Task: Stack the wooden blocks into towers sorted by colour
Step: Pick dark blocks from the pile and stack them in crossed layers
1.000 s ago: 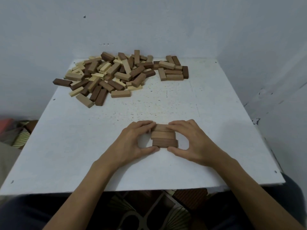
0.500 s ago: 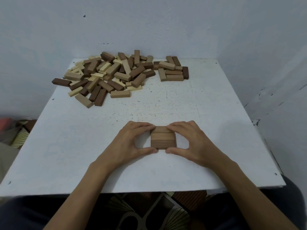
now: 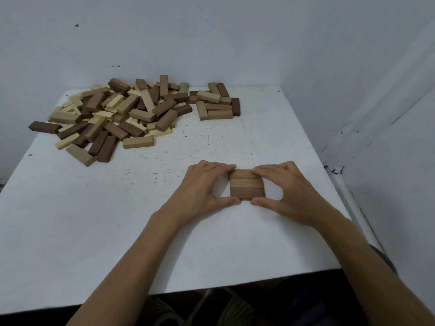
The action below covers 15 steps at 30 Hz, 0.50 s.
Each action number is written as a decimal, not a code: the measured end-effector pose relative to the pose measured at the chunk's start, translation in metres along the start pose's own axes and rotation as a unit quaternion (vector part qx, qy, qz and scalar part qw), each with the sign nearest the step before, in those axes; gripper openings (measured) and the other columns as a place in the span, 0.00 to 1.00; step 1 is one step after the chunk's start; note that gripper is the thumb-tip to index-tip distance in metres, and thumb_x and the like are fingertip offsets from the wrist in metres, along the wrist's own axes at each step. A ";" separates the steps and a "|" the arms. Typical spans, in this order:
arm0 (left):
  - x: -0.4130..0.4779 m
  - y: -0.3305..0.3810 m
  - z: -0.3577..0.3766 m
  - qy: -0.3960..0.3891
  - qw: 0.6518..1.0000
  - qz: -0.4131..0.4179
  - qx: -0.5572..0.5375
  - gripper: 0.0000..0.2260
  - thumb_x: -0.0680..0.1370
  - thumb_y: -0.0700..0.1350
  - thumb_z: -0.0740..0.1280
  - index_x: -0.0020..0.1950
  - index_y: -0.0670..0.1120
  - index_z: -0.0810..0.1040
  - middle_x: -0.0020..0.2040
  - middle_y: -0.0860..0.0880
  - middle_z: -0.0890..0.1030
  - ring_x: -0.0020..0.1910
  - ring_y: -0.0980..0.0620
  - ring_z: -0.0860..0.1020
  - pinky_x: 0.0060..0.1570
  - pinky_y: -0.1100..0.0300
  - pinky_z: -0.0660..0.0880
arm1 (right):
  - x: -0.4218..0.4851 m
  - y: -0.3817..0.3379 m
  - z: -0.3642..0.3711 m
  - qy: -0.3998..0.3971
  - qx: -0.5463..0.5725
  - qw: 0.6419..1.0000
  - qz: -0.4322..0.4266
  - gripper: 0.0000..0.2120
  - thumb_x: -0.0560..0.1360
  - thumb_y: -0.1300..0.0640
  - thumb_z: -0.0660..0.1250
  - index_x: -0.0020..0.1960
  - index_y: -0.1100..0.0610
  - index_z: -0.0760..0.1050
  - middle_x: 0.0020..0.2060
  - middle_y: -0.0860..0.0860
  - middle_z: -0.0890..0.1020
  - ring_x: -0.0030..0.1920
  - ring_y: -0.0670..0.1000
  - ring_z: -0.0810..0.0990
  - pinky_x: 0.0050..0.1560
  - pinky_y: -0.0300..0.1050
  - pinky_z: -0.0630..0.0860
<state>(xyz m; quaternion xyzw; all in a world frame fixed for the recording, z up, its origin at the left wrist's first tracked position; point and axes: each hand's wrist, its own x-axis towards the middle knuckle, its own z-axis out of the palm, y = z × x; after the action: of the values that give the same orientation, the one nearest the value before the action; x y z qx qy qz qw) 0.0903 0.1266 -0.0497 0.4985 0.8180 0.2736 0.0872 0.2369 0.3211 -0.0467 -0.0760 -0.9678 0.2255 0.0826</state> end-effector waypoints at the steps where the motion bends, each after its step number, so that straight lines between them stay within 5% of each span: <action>1: 0.007 0.004 0.004 -0.002 1.000 0.003 0.000 0.33 0.70 0.62 0.73 0.72 0.53 0.70 0.66 0.56 0.75 0.64 0.56 0.69 0.66 0.57 0.62 | -0.001 0.006 -0.004 -0.002 -0.003 1.000 0.010 0.34 0.69 0.40 0.73 0.71 0.51 0.71 0.67 0.46 0.75 0.62 0.49 0.67 0.63 0.44 0.68; 15: 0.028 0.014 0.032 0.027 0.999 0.003 -0.035 0.37 0.65 0.68 0.68 0.71 0.54 0.71 0.63 0.59 0.76 0.60 0.58 0.70 0.64 0.56 0.64 | -0.012 0.034 -0.016 0.000 0.052 0.997 0.051 0.34 0.69 0.42 0.76 0.72 0.46 0.69 0.64 0.34 0.71 0.61 0.44 0.64 0.65 0.42 0.66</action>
<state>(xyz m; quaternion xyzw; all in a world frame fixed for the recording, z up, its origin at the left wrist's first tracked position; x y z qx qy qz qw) 0.1006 0.1669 -0.0651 0.4900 0.8084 0.3159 0.0816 0.2555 0.3556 -0.0488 -0.1208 -0.9495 0.2796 0.0752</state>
